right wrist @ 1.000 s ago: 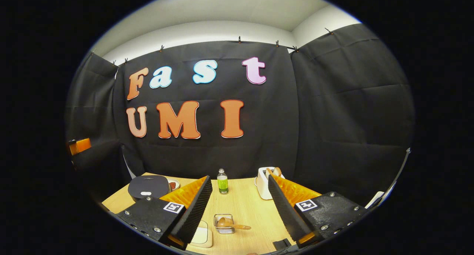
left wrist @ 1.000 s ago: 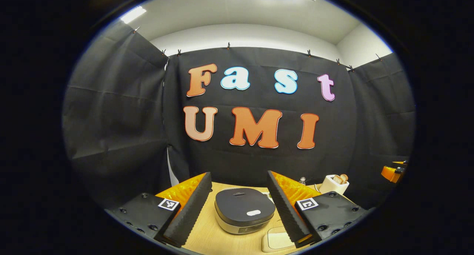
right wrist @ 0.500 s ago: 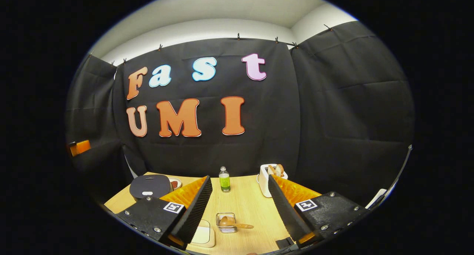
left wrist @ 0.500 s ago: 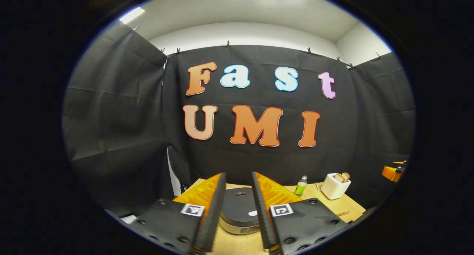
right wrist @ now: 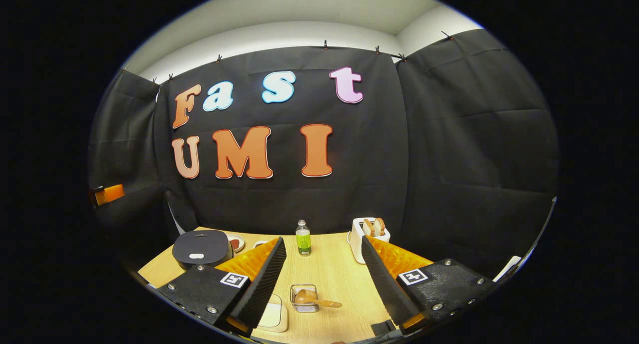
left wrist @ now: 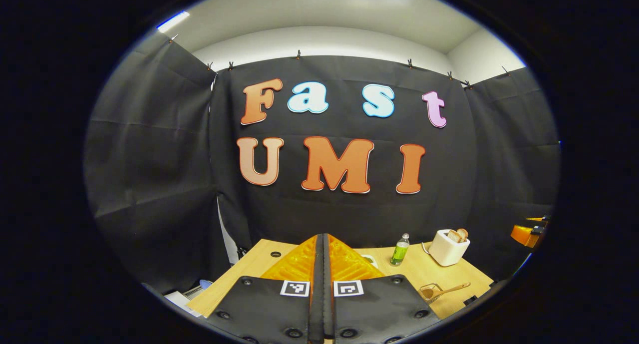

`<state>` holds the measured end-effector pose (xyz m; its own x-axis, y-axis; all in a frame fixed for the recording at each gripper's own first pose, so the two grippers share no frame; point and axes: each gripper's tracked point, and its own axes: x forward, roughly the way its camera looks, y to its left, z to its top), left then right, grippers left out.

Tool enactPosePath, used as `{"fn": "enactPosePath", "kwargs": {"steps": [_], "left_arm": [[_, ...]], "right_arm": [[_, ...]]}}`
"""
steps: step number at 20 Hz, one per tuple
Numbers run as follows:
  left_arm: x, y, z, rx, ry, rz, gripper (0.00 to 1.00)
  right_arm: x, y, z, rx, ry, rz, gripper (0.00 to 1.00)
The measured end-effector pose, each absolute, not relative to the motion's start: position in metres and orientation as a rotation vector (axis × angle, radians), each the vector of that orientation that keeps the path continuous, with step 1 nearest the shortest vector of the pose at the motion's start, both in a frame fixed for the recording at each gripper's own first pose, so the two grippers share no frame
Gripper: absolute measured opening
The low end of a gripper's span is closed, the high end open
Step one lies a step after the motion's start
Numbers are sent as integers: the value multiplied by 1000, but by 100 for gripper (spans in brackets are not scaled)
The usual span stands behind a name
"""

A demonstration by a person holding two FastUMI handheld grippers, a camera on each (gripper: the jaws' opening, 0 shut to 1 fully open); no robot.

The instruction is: Close the left gripper, press the button to open the rice cooker; take a wooden spoon from the chopstick holder with the right hand, scoop a spoonful of rice and pour it into the rice cooker, then put the wooden spoon back into the chopstick holder.

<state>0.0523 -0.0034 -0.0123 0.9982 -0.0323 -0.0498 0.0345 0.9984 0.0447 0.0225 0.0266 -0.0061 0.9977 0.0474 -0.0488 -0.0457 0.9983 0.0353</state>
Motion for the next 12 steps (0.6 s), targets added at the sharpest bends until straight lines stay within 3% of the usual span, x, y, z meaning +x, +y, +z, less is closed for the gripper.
{"fn": "enactPosePath", "kwargs": {"steps": [12], "left_arm": [[134, -52, -104, 52, 217, -152, 4]], "right_arm": [[25, 7, -26, 61, 98, 15, 94]]}}
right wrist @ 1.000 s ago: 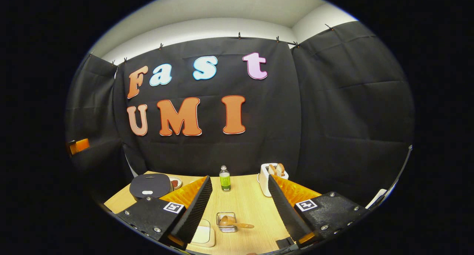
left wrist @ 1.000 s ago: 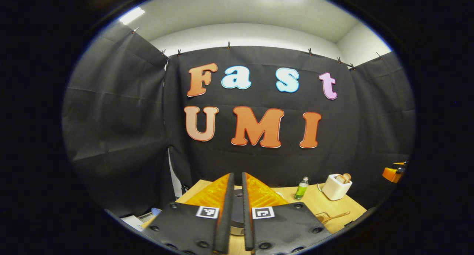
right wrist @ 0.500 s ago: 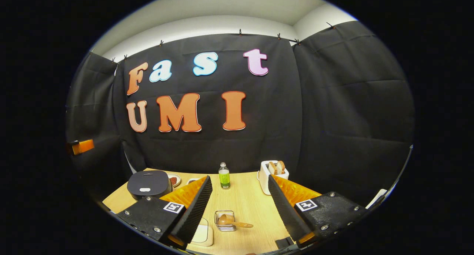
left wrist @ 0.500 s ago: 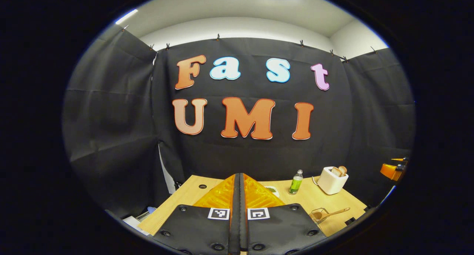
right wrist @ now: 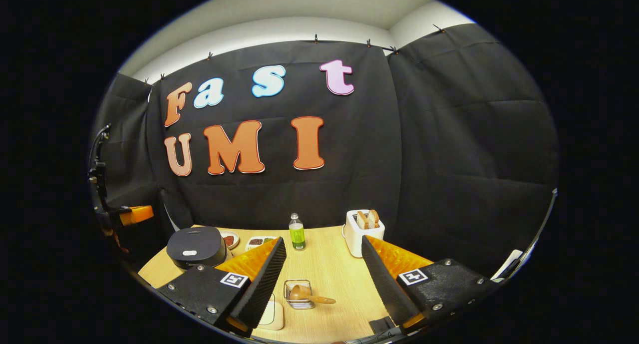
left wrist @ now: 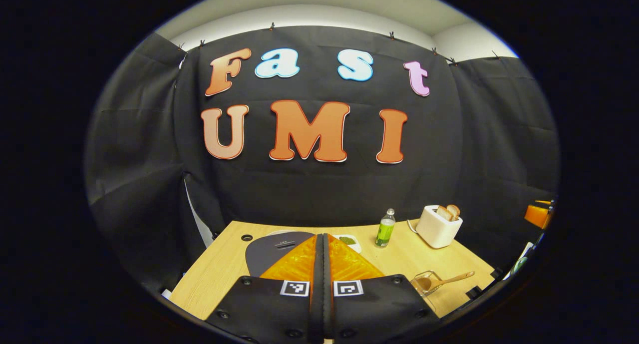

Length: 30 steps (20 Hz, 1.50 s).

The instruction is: Close the left gripper, press the button to open the rice cooker; take a wooden spoon from the chopstick holder with the right hand, scoop a spoonful of rice and pour it into the rice cooker, then put the wooden spoon back into the chopstick holder.

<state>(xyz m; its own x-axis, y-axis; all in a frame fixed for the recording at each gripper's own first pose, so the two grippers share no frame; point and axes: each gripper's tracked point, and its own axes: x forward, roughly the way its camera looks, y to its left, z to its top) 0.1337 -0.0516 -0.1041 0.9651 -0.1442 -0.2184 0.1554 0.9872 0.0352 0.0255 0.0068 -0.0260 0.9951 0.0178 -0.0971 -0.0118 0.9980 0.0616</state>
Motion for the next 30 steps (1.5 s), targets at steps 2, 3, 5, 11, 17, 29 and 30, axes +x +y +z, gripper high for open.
{"fn": "enactPosePath", "kwargs": {"steps": [2, 3, 5, 11, 17, 29, 30], "left_arm": [[146, -55, -131, 8, 268, -155, 4], [152, -52, -145, 6, 292, -147, 4], [163, -47, -174, 29, 339, -133, 1], [177, -47, -240, 0, 464, -125, 4], [180, -39, -265, 19, 515, -124, 4], [179, -39, -251, 66, 517, -122, 1], [183, -39, -235, 65, 478, -119, 4]], "right_arm": [[27, -3, -29, 53, 104, -5, 97], [27, -7, -31, 46, 112, -16, 94], [26, -15, -32, 35, 117, -35, 94], [28, -31, -43, 39, 154, -76, 94], [33, -31, -46, 47, 160, -81, 94], [29, -30, -44, 62, 150, -76, 94], [27, -30, -44, 67, 146, -77, 94]]}}
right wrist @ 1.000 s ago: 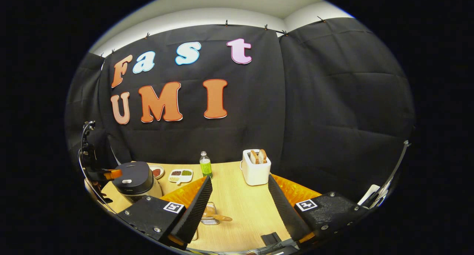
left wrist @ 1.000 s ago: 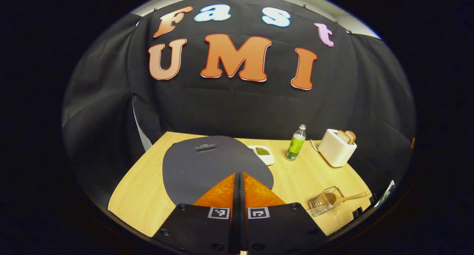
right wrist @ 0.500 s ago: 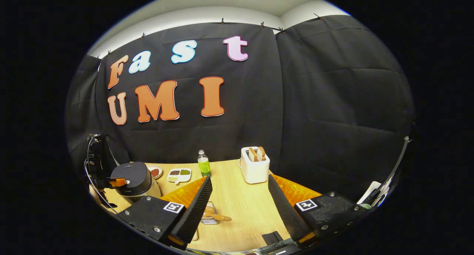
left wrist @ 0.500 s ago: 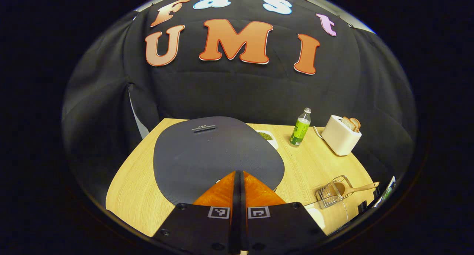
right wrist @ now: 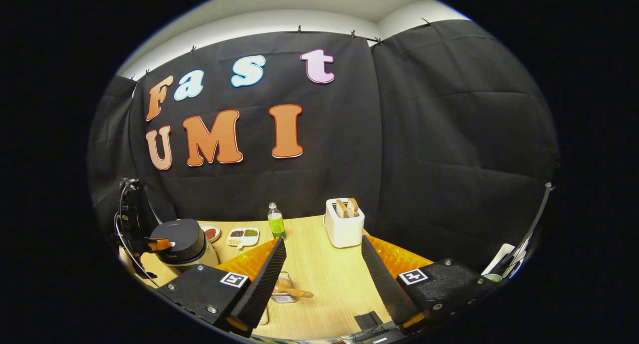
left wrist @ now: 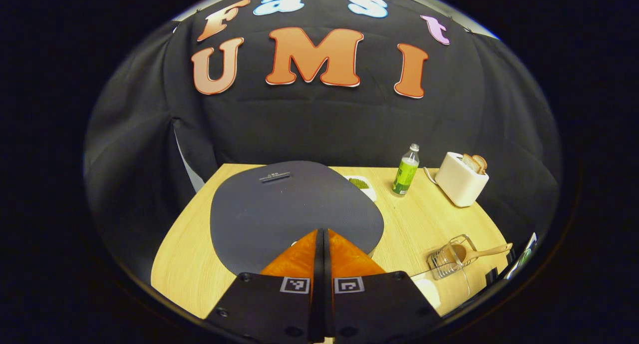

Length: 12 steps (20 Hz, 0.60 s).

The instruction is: Close the left gripper, press the button to open the rice cooker; take a wooden spoon from the chopstick holder with the right hand, scoop a spoonful of rice and pour it into the rice cooker, then put the wooden spoon back into the chopstick holder.

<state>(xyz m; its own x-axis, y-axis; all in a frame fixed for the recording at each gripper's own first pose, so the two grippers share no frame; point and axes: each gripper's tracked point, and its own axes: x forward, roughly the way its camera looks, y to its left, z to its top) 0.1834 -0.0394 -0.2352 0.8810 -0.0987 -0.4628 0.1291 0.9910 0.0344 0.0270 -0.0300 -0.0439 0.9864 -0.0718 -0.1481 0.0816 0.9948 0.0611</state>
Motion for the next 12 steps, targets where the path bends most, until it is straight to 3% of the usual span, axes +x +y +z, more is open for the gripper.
{"fn": "enactPosePath", "kwargs": {"steps": [2, 6, 12], "left_arm": [[187, -36, -194, 39, 400, -106, 0], [176, -24, -113, -28, 242, -83, 4], [143, 16, -66, -7, 159, 7, 4]], "right_arm": [[23, -31, -42, 75, 135, -78, 94], [17, -32, -41, 90, 125, -76, 94], [21, -29, -59, 79, 104, -68, 94]]}}
